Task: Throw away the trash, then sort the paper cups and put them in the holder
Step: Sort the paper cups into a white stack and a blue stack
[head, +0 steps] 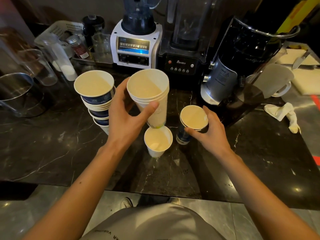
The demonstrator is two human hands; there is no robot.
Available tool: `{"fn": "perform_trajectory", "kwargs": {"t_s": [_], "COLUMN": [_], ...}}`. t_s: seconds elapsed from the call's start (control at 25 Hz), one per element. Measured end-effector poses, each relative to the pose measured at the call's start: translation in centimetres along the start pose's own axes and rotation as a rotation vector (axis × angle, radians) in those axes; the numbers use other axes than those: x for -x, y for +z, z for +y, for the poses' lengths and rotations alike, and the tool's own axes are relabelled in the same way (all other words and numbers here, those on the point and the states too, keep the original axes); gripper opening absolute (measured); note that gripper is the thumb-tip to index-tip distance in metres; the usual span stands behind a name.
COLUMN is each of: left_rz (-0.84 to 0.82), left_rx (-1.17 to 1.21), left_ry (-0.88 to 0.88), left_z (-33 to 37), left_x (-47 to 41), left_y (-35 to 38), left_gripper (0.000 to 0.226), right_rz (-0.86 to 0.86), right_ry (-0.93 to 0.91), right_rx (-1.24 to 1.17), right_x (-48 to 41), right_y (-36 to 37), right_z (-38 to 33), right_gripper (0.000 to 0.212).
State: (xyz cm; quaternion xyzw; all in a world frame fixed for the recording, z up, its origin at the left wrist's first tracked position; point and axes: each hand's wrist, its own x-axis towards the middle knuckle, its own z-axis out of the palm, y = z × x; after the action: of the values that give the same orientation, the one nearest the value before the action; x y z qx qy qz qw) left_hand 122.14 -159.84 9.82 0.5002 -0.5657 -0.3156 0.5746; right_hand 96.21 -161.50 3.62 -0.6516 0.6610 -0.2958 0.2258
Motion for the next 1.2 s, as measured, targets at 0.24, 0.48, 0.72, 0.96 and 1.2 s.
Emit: {"fn": "perform_trajectory", "kwargs": {"t_s": [0.24,0.48,0.72,0.96,1.2], "left_rz": [-0.139,-0.278,-0.334,-0.212,-0.232], "left_rx": [-0.037,-0.152,-0.137,-0.131,-0.137], "left_ry": [-0.114,-0.281,-0.347,-0.314,-0.3], "left_z": [-2.5,-6.6,-8.6,-9.0,-8.6], "left_x": [3.5,6.0,6.9,6.4,6.7], "left_y": [-0.1,0.2,0.6,-0.3,0.3], "left_gripper": [0.082,0.097,0.096,0.089,0.102], "right_rz": [-0.008,-0.034,-0.093,-0.126,-0.084], "right_ry": [-0.023,-0.02,0.048,0.061,-0.035], "right_rx": [-0.031,-0.058,-0.163,-0.2,-0.087], "right_x": [-0.1,0.0,0.0,0.6,0.4], "right_y": [0.5,1.0,1.2,1.6,0.4], "right_z": [-0.3,-0.4,0.2,0.9,-0.6], "right_gripper": [0.097,0.098,0.113,0.112,0.116]}}
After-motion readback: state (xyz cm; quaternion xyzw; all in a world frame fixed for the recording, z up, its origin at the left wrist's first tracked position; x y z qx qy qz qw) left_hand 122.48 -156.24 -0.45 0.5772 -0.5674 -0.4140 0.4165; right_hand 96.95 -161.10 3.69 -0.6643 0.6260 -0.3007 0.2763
